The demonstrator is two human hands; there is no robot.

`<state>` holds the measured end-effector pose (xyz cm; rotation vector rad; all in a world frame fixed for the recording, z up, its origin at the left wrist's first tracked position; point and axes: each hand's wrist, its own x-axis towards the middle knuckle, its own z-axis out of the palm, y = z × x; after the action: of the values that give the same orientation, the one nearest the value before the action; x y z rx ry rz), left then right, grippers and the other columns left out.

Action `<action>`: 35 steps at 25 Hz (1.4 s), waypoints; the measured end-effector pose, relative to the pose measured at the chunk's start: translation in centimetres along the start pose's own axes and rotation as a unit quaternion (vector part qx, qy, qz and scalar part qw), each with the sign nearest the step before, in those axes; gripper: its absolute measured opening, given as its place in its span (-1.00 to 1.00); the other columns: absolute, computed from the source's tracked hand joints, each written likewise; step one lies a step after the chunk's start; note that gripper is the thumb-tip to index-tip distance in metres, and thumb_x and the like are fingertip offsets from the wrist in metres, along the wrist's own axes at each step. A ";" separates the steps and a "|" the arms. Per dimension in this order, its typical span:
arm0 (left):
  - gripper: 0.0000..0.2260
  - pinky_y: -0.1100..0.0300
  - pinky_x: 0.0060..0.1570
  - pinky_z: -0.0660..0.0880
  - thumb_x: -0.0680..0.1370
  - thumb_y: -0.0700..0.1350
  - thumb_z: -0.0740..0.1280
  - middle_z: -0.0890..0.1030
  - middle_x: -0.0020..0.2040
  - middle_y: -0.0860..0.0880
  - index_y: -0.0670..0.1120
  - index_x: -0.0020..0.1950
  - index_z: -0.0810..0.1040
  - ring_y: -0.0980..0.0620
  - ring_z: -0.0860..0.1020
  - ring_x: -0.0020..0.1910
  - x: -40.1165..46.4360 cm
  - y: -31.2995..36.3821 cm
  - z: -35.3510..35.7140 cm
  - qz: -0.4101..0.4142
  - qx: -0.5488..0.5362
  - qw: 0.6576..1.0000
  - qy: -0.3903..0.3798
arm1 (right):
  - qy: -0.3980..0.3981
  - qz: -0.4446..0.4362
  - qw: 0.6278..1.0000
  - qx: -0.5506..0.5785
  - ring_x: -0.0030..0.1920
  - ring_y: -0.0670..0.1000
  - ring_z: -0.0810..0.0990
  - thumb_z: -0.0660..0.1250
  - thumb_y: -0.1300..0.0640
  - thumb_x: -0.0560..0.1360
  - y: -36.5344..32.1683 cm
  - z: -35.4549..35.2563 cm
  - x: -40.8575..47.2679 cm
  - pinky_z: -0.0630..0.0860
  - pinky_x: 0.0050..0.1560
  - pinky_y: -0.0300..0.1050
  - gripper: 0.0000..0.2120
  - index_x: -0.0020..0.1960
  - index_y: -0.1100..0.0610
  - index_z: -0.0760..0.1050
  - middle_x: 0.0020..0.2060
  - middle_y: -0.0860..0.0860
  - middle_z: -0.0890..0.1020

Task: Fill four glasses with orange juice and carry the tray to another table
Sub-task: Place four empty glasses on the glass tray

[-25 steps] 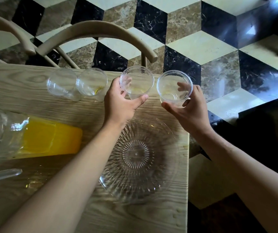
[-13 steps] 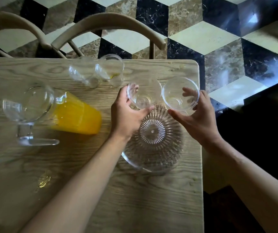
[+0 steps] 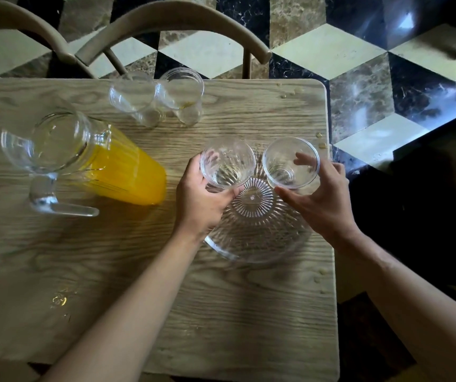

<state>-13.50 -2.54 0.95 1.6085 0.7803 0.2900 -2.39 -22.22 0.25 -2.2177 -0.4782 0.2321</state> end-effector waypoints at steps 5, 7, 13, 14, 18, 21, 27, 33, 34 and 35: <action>-0.23 0.08 0.54 0.38 0.30 -0.21 0.64 0.54 0.33 0.00 -0.06 0.43 0.37 0.03 0.50 0.45 0.0 -0.6 0.1 0.006 -0.008 1.000 -0.011 | -0.008 0.011 1.000 -0.017 0.20 -0.02 0.39 0.59 -0.16 0.26 0.0 0.3 0.0 0.41 0.27 0.27 -0.30 0.35 -0.01 0.55 0.18 -0.16 0.62; -0.25 0.14 0.51 0.39 0.34 -0.35 0.63 0.53 0.32 0.00 -0.05 0.42 0.36 0.03 0.49 0.43 0.1 -1.1 0.2 -0.001 -0.015 1.000 -0.012 | -0.011 0.011 1.000 -0.020 0.21 0.01 0.41 0.55 -0.22 0.25 0.0 0.5 0.1 0.41 0.27 0.27 -0.28 0.35 0.00 0.55 0.19 -0.14 0.62; -0.24 0.29 0.46 0.36 0.37 -0.46 0.57 0.52 0.35 -0.10 -0.05 0.43 0.32 -0.01 0.47 0.45 0.1 -2.2 0.5 -0.010 -0.016 1.000 -0.012 | -0.012 0.007 0.999 -0.030 0.22 0.09 0.43 0.49 -0.30 0.24 0.1 0.7 -0.3 0.43 0.25 0.29 -0.24 0.36 0.03 0.55 0.18 -0.09 0.64; -0.23 0.22 0.49 0.36 0.37 -0.46 0.57 0.52 0.36 -0.10 -0.05 0.44 0.31 -0.01 0.47 0.44 0.1 -2.2 0.5 -0.010 -0.019 1.000 -0.009 | -0.012 0.008 0.999 -0.033 0.22 0.09 0.44 0.48 -0.31 0.24 0.2 0.7 -0.2 0.44 0.24 0.29 -0.23 0.35 0.04 0.54 0.18 -0.08 0.64; -0.21 0.10 0.55 0.33 0.36 -0.42 0.60 0.51 0.37 -0.03 -0.03 0.46 0.32 0.12 0.52 0.36 -0.4 -1.9 0.6 -0.009 -0.018 1.000 0.000 | -0.015 0.014 0.999 -0.038 0.20 0.00 0.39 0.51 -0.28 0.24 0.2 0.7 -0.3 0.44 0.25 0.29 -0.25 0.34 0.05 0.54 0.19 -0.08 0.64; -0.08 0.21 0.53 0.31 0.32 -0.30 0.67 0.42 0.48 0.00 -0.08 0.57 0.27 0.08 0.44 0.50 -0.8 -2.1 0.2 0.017 0.007 1.000 0.002 | -0.021 0.020 0.999 -0.035 0.24 0.03 0.41 0.55 -0.23 0.23 -0.1 0.4 -0.5 0.44 0.31 0.27 -0.21 0.37 0.09 0.52 0.24 -0.04 0.62; 0.01 0.09 0.59 0.28 0.32 -0.18 0.70 0.36 0.55 0.00 -0.11 0.64 0.20 0.10 0.34 0.57 -3.1 -1.7 -1.3 0.034 0.036 0.999 0.017 | -0.037 0.011 0.999 -0.026 0.54 0.09 0.33 0.68 -0.05 0.28 -2.1 -1.7 -2.0 0.27 0.55 0.09 0.08 0.62 0.23 0.22 0.53 0.15 0.40; 0.04 0.08 0.59 0.28 0.35 -0.09 0.69 0.32 0.60 -0.16 -0.11 0.66 0.13 0.06 0.31 0.56 -6.1 1.6 -3.1 0.038 0.034 0.999 -0.012 | -0.039 0.010 0.999 -0.018 0.59 0.02 0.23 0.66 -0.10 0.32 -5.7 -4.2 -4.0 0.12 0.52 -0.24 0.13 0.65 0.24 0.11 0.60 0.13 0.29; 0.05 0.09 0.59 0.28 0.34 -0.03 0.68 0.32 0.61 -0.16 -0.10 0.67 0.13 0.05 0.31 0.56 -6.7 2.3 -3.3 0.042 0.030 0.998 -0.021 | -0.037 0.012 0.999 -0.017 0.59 0.01 0.22 0.66 -0.09 0.32 -6.3 -4.7 -4.5 0.11 0.51 -0.25 0.13 0.65 0.23 0.10 0.60 0.13 0.28; 0.05 0.13 0.58 0.29 0.34 -0.01 0.67 0.32 0.60 -0.16 -0.10 0.67 0.13 0.04 0.32 0.56 -7.2 2.7 -3.6 0.044 0.028 0.998 -0.024 | -0.036 0.015 0.999 -0.014 0.60 0.01 0.22 0.66 -0.09 0.33 -6.9 -5.1 -5.0 0.11 0.51 -0.25 0.12 0.65 0.22 0.10 0.60 0.12 0.27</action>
<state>-20.10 -4.32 5.99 1.6990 0.6872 0.2928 -7.04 -23.89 8.88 -2.2512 -0.4906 0.3243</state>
